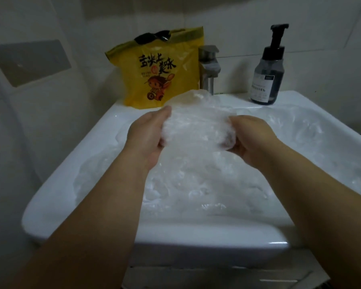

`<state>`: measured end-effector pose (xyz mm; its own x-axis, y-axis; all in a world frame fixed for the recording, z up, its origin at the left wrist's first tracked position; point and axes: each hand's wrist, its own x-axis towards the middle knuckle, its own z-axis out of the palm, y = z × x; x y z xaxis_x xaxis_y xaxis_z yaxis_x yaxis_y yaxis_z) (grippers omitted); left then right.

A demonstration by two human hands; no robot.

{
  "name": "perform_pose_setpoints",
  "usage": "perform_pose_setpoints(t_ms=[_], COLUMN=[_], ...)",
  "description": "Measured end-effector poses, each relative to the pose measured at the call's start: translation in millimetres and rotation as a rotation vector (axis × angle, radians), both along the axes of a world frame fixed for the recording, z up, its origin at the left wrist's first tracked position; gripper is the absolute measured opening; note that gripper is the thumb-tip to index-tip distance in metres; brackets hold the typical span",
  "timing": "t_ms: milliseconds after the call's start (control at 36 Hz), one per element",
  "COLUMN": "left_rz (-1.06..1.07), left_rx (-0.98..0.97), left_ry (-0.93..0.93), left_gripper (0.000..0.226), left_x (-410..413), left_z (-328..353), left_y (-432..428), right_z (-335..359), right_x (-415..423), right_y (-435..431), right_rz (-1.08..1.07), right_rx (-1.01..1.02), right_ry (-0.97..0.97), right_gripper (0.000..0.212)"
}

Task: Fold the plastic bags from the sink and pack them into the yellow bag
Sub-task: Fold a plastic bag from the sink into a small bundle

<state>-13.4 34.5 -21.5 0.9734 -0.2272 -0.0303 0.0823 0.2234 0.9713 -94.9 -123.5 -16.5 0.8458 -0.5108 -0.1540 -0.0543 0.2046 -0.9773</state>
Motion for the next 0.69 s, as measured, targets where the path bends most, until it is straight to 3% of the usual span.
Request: perform_pose_setpoints(t_ms=[56,139,222,306,472,528,583,694], left_rz=[0.112,0.136,-0.005,-0.176,-0.345,-0.283,-0.221,-0.16], left_rx=[0.213,0.242,0.181,0.133,0.002,0.005,0.012,-0.005], left_ry=[-0.166,-0.313,-0.239,-0.156,-0.068,-0.077,-0.063,-0.091], left_gripper=[0.023,0.021,0.016,0.023,0.055,0.036,0.02,0.027], left_x=[-2,-5,-7,-13,-23,-23,-23,-24], left_z=[-4,-6,-3,-2,4,5,4,3], left_y=[-3,-4,-2,-4,-4,-3,-4,-2], right_z=[-4,-12,-9,-4,2,3,5,6], right_x=[-1,-2,-3,-5,-11,-13,-16,-20], right_y=[-4,-7,-8,-1,8,8,7,3], right_rz=[-0.001,-0.038,-0.021,0.113,0.392,0.411,0.379,0.314], right_rx=[-0.059,-0.195,-0.247,-0.144,0.14,0.146,0.144,0.073], right_ry=[0.014,0.072,0.041,-0.042,-0.162,-0.189,-0.209,-0.207], right_gripper=[0.016,0.038,0.03,0.031,0.077,0.07,0.05,0.035])
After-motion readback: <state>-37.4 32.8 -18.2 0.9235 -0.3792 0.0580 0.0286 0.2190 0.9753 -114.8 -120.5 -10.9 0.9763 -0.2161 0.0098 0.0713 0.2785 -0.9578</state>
